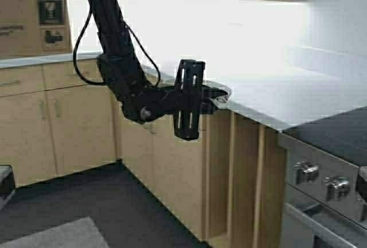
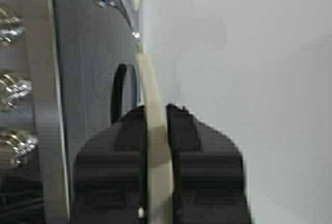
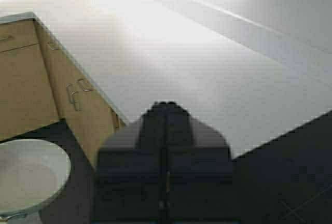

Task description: Wash the pan

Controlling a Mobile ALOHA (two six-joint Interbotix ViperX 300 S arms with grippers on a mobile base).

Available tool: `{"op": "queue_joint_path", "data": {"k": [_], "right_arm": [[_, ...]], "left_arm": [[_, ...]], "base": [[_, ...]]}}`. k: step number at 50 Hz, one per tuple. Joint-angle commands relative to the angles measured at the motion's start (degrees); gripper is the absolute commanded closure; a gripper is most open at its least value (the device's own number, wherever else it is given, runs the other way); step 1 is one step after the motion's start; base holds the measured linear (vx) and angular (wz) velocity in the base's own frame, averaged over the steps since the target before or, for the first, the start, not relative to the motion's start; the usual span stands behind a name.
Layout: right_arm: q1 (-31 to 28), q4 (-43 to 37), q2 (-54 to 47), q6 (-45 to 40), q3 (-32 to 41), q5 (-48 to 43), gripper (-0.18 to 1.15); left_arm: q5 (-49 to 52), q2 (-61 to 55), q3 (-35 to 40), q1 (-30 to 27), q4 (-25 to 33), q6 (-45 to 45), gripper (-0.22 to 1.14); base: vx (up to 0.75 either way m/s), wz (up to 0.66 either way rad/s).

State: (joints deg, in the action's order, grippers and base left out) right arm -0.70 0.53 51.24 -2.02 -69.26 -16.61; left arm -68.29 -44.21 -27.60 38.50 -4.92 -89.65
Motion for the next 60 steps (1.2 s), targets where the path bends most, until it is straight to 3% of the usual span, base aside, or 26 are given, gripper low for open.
{"op": "queue_joint_path", "data": {"k": [1,34,60], "right_arm": [[-0.1,0.2,-0.4,0.0,0.7,-0.2,0.91],[-0.1,0.2,-0.4,-0.4,1.0,-0.2,0.91],[-0.1,0.2,1.2,-1.6,0.5,0.2,0.91]], "left_arm": [[-2.5,3.3,-1.3,0.0,-0.2,1.7,0.9],[-9.9,2.5,-7.4,-1.1,-1.1,3.1,0.9],[-12.1,3.5,-8.9,-1.1,-2.2,3.4,0.9]], "base": [[0.02,0.34],[0.07,0.41],[0.14,0.61]]}}
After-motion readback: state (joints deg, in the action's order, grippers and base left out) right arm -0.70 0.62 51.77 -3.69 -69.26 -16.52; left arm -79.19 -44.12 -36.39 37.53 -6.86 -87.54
